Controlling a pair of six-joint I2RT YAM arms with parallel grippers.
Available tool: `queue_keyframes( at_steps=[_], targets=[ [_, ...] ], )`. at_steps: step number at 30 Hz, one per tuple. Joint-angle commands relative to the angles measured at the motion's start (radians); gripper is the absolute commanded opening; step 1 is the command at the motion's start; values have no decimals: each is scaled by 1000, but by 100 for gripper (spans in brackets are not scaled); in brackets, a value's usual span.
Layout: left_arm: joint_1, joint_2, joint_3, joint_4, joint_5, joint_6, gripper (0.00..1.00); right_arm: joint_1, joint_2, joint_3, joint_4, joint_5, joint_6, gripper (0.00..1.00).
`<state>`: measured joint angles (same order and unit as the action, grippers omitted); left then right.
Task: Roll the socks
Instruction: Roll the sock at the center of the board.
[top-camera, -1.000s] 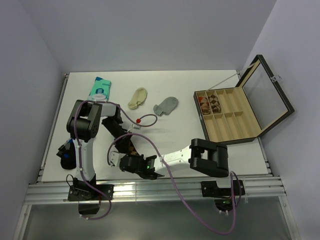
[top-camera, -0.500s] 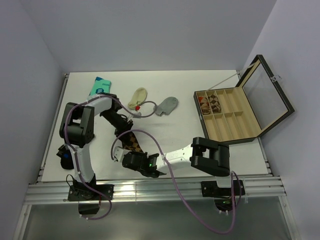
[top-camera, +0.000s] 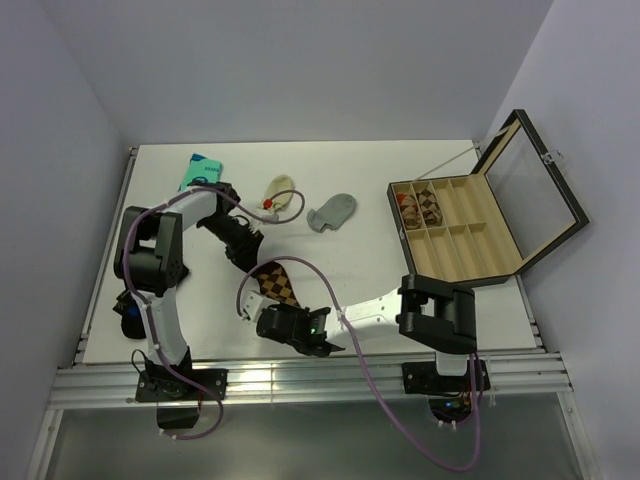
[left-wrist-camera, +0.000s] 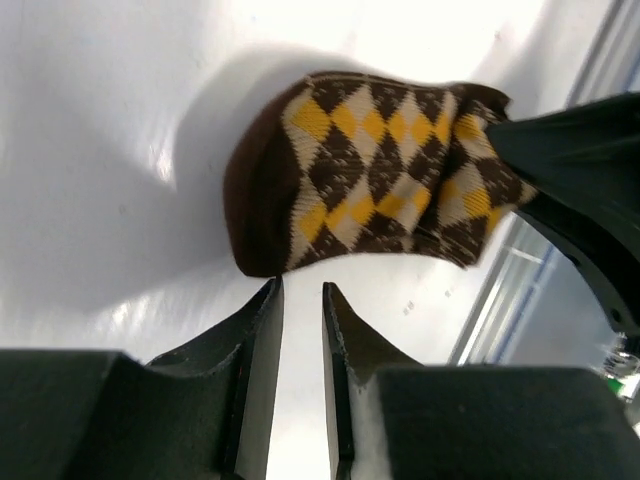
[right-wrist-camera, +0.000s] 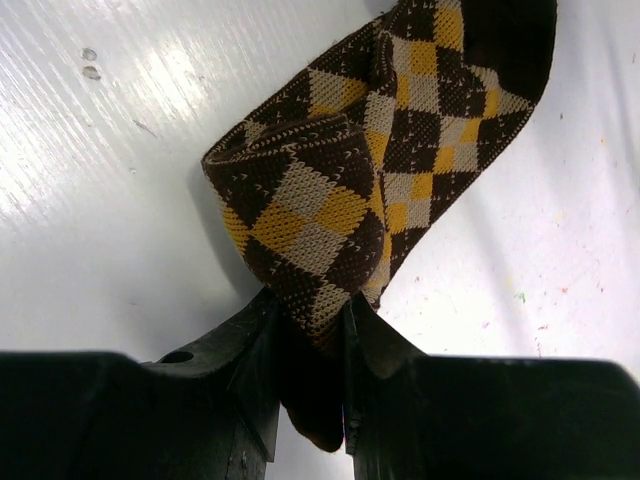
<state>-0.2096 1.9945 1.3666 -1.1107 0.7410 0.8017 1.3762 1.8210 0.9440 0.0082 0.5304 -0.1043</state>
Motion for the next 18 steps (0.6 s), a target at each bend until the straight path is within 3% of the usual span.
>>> queue_keyframes(
  at_steps=[1,4,12,17,18],
  targets=[
    [-54,16,-12,75,-29,-70,27,-5,-6,-33,-135,-20,61,6],
    [-118,30,-14,126,-34,-110,25,-6,-22,-40,-154,-24,75,6],
    [-168,85,40,221,-106,-229,21,-5,-51,24,-269,-64,84,6],
    [-171,122,86,229,-141,-252,19,-34,-40,96,-339,-259,63,6],
    [-171,125,91,232,-146,-254,19,-58,-34,110,-371,-359,57,6]
  ],
)
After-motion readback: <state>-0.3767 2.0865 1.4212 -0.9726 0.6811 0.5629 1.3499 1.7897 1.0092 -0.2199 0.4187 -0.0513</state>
